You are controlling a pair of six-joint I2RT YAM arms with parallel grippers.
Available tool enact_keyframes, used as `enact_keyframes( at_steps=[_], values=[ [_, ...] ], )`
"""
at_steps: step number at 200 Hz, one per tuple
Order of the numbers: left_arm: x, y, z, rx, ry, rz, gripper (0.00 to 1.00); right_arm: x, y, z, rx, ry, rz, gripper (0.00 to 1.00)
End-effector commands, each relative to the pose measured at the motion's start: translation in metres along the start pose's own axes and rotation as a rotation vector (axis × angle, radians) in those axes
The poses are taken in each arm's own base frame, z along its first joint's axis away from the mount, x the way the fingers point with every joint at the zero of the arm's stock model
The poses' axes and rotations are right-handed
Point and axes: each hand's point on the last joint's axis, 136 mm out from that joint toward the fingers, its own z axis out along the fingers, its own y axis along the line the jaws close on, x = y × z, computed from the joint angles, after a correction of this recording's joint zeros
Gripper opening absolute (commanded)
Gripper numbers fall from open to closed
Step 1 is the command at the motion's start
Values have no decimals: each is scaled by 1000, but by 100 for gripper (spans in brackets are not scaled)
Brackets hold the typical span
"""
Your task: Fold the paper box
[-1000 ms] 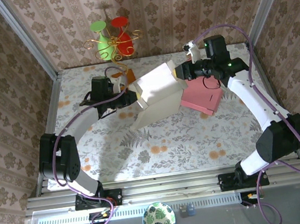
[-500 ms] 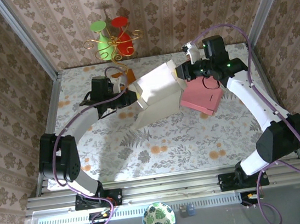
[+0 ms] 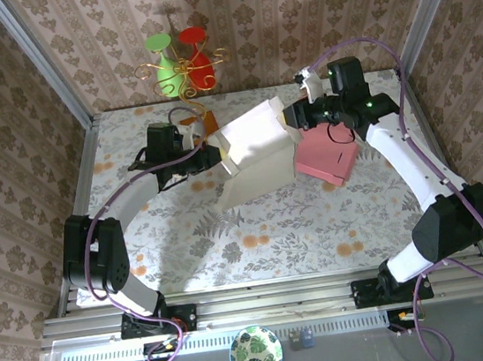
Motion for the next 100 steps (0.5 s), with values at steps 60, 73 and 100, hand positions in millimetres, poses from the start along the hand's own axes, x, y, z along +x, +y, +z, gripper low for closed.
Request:
enact_keyframes(
  at_steps=[60, 73, 100],
  values=[
    [-16, -22, -6, 112, -31, 5, 0, 16, 7, -33, -154, -37, 178, 39],
    [-15, -21, -5, 113, -28, 0, 0, 16, 7, -34, -169, -38, 192, 41],
    [-15, -21, -5, 120, -24, -2, 0, 21, 5, -33, -183, -34, 210, 41]
  ],
)
